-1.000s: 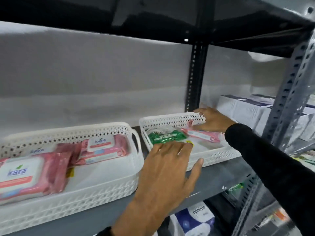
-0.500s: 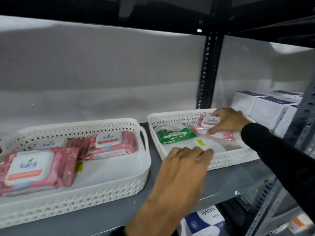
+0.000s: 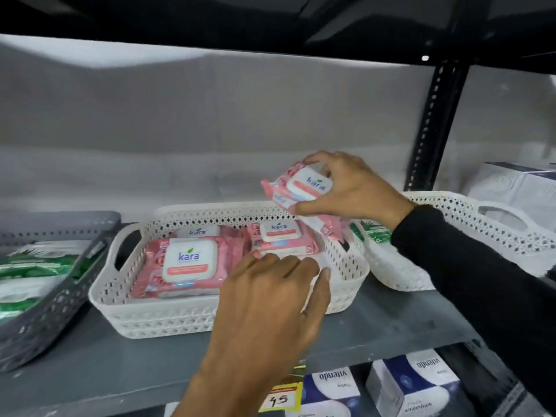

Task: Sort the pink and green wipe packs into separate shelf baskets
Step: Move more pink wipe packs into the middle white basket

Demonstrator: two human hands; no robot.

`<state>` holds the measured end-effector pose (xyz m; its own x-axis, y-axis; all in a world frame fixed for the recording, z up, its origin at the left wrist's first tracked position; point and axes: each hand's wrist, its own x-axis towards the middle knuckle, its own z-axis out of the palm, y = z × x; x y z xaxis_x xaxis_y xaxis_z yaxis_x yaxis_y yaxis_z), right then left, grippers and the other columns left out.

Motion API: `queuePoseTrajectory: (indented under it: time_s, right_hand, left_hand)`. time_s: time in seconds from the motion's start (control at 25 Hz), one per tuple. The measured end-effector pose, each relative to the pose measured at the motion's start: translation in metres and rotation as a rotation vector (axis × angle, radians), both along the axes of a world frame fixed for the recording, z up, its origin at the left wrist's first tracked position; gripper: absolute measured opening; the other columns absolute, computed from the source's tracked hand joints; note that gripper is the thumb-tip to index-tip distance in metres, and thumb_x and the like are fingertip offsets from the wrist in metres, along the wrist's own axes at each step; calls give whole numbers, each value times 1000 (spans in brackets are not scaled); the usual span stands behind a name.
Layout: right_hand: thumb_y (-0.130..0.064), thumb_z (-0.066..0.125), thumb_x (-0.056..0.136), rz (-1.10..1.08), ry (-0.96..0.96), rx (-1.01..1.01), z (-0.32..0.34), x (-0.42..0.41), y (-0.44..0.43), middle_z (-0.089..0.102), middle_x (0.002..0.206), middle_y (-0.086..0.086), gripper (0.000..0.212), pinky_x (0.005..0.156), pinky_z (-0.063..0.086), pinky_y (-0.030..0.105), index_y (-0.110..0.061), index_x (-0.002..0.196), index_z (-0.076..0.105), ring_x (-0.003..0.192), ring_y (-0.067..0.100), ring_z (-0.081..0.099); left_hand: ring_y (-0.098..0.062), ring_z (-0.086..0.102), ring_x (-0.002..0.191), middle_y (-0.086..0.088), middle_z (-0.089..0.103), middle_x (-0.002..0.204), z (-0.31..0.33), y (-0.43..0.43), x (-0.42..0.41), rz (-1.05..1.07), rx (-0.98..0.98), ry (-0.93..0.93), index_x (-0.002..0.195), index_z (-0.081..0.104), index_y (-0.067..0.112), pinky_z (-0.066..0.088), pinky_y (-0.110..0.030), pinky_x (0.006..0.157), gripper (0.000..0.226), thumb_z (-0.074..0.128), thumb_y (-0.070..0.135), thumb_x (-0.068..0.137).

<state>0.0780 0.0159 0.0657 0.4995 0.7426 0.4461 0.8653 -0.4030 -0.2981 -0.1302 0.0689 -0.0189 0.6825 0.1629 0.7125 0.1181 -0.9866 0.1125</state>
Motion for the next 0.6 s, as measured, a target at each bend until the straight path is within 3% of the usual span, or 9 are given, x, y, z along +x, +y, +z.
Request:
queuePoseTrajectory:
  time_s: [0.12,0.28,0.44,0.6]
  right_hand:
    - [-72,78,53,41,14,-174,-29,-21,24,50,116,-6,96,90,43,35,-34,135,46,108,18,51]
    - [-71,75,56,-24,-56,-422,-66,-29,33,50,132,3,111,98,44,43,-28,146,29,122,27,50]
    - [-88,65,52,8,-14,-330,-59,-25,22,47,140,-1,120,103,42,43,-31,151,25,129,23,47]
    - [-83,61,63,63,-2,-92,-42,2,-12,43,116,-12,97,97,44,33,-32,144,43,115,10,47]
  left_hand:
    - [-21,52,42,3,55,48,-13,19,-11,78,90,-22,60,54,22,31,-29,47,39,50,36,96]
    - [-19,52,41,3,57,50,-28,22,-6,102,194,-63,62,58,23,34,-27,46,35,52,34,94]
    - [-20,57,46,3,63,54,-29,13,3,76,100,-96,65,61,22,38,-28,52,30,55,32,92]
    - [-18,58,54,6,64,65,-21,-10,23,6,9,-81,79,64,24,37,-30,53,21,51,33,93]
